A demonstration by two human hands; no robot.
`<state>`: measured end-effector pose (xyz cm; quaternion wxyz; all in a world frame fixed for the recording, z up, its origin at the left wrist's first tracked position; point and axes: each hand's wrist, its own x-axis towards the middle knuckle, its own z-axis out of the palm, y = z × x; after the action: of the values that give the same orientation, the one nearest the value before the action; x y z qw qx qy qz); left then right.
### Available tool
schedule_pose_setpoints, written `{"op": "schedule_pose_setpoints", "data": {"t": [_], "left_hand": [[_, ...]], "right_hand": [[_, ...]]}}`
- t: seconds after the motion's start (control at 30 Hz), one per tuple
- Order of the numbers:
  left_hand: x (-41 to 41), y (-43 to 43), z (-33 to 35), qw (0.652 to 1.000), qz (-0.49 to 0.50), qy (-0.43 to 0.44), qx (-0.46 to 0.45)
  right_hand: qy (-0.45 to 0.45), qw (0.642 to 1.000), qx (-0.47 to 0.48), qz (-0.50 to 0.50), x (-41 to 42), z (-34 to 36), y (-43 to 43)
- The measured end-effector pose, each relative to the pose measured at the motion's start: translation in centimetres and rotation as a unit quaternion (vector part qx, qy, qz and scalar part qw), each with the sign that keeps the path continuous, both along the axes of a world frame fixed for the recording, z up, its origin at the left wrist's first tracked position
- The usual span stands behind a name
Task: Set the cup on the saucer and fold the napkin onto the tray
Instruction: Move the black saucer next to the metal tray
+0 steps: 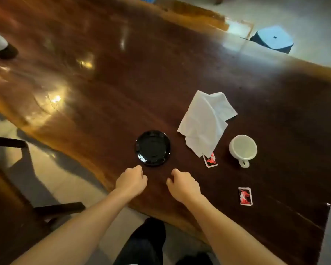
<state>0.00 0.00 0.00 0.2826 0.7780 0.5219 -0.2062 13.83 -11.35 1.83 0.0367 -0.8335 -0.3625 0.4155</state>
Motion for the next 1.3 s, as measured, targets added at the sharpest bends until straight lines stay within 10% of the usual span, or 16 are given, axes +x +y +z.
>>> {"op": "schedule_pose_setpoints", "data": {"t": [0.4, 1.3], "left_hand": [[2.6, 8.9, -6.0, 0.99, 0.123, -0.049, -0.044], [12.4, -0.2, 0.7, 0.97, -0.04, -0.113, -0.211]], "right_hand": [[0.207, 0.892, 0.001, -0.401, 0.5, -6.8, 7.8], [0.209, 0.781, 0.077, -0.584, 5.5, -0.9, -7.1]]}}
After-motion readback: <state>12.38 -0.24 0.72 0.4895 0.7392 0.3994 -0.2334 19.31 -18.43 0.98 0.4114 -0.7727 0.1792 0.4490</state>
